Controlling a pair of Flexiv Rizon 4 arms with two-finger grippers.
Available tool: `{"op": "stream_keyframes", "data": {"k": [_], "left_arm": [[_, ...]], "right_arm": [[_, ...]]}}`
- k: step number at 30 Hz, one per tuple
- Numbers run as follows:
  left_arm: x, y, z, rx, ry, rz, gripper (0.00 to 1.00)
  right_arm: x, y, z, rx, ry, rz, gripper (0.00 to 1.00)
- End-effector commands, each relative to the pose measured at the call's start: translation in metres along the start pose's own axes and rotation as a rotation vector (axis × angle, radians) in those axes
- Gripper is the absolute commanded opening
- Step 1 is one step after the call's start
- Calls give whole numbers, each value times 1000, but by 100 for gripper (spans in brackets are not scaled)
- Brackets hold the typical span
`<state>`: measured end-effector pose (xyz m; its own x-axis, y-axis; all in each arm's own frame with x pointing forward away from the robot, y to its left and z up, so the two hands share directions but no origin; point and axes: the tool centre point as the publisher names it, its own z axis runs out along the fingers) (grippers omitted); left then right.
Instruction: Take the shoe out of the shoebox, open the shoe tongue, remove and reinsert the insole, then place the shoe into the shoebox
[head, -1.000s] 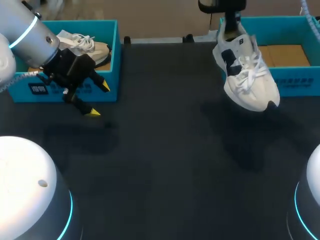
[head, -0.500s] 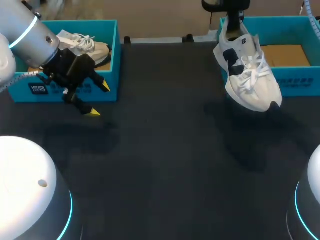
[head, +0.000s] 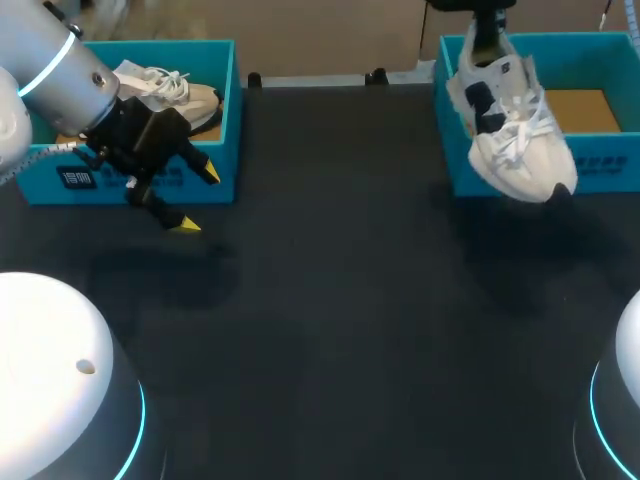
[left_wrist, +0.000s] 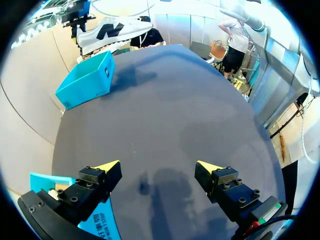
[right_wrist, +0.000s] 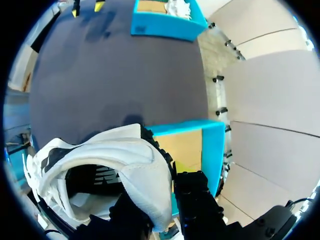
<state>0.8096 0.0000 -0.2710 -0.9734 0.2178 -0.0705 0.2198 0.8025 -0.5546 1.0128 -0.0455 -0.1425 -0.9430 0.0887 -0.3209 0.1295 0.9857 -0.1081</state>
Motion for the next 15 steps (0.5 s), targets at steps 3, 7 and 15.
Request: {"op": "stream_keyframes", "data": {"k": [3, 7, 15], "left_arm": [[0, 0, 0, -3, 1, 0, 100], [0, 0, 0, -3, 1, 0, 100], [0, 0, 0, -3, 1, 0, 100]], "right_arm": [[-26, -45, 16, 51, 13, 1, 0], [-37, -74, 23, 94, 5, 25, 0], [-45, -114, 23, 143, -26, 58, 0]]}}
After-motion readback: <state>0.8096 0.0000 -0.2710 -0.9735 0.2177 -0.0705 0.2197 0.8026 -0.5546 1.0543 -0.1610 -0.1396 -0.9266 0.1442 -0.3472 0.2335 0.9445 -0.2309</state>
